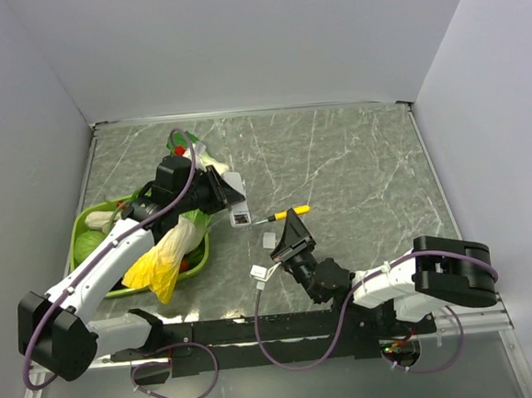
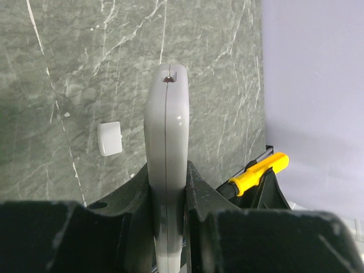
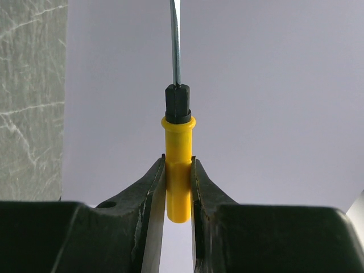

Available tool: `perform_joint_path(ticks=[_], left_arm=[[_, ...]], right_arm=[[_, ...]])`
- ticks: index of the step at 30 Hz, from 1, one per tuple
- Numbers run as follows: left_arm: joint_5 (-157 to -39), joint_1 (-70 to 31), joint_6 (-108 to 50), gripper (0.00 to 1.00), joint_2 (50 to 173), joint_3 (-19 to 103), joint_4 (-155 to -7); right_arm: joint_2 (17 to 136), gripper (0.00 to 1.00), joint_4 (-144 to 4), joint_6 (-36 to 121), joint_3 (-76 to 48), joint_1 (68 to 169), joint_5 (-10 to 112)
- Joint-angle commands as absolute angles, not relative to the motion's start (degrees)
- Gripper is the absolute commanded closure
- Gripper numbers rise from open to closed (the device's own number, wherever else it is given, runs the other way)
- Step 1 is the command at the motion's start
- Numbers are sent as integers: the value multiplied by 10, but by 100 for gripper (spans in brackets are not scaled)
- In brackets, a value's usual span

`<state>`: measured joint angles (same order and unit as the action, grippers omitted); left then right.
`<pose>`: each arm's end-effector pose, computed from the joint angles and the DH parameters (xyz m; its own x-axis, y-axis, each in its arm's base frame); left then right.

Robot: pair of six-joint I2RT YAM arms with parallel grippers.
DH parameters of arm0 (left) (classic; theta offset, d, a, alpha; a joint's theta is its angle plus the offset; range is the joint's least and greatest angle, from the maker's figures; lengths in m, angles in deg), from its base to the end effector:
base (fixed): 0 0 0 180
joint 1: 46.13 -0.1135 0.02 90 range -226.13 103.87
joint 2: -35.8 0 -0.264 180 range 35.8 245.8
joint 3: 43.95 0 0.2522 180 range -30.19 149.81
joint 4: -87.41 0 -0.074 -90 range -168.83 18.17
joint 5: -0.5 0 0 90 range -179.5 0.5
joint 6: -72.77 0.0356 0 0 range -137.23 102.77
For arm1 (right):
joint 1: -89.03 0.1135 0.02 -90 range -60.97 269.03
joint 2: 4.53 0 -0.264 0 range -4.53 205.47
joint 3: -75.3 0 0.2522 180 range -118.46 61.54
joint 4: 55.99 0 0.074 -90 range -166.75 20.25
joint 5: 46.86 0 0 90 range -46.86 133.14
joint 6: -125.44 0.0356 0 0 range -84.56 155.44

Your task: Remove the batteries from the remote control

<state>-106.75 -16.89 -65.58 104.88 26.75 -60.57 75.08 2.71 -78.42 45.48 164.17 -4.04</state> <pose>0.2313 -0.1416 0.3126 -0.8088 -0.3651 -0.4611 0.1284 0.6555 -0.7442 0.0848 0.2178 0.1958 0.4148 -0.8605 0.2957 0.2269 -0.2169 -0.9495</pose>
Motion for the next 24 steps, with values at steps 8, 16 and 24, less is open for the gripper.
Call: perform_joint_path(ticks=[8, 16, 24], left_arm=[[-1045, -166, -668, 99, 1044, 274, -621], [-1049, -166, -670, 99, 1037, 273, -617], [-1058, -160, -678, 99, 1037, 270, -618]], right_arm=[[750, 100, 242, -975, 440, 1647, -50], [748, 100, 239, -981, 434, 1645, -46], [746, 100, 231, -979, 431, 1640, -47]])
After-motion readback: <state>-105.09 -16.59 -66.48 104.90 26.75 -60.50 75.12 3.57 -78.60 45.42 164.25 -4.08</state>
